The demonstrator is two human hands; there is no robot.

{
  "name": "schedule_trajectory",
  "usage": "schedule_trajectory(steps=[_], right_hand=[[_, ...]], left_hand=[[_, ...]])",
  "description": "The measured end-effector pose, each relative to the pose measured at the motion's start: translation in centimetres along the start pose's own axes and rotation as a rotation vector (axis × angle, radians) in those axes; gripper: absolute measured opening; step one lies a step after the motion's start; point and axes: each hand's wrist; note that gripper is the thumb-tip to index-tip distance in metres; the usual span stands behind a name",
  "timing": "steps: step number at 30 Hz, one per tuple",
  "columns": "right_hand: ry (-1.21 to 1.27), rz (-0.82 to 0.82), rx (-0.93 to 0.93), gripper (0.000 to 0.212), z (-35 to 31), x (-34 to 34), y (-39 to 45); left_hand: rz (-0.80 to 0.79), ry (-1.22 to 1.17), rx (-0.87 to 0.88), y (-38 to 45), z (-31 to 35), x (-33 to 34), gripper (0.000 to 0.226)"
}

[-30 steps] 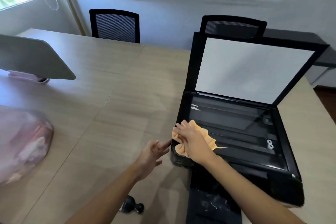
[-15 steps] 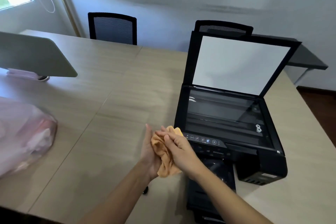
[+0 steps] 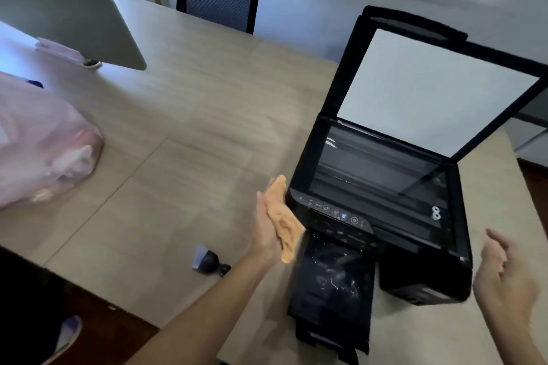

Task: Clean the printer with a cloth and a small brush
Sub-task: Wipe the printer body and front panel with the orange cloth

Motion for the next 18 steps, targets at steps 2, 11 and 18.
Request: schedule_trajectory(steps=[2,11,18], right_hand=[[-0.083,-0.058,-0.026,0.044,2.0,0.4,1.9],[0.037,-0.283,-0.176,0.075,5.3,4.9,1.8],[0.087,-0.235,-0.218,0.072,6.2,5.5,1.7]], left_hand=[[0.007,0.104,0.243,0.3,-2.1,3.5,0.07],[0.242,-0.109,0.089,11.0,-10.0,2.3,0.074],[0.309,-0.101,0.515,2.3,-6.4,6.7,0.05]])
Point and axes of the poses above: each hand's wrist, its own y-axis towards the middle knuckle, its own x-axis out of the palm, z = x × y, and after that the axes turned 13 degrees about z, right-handed
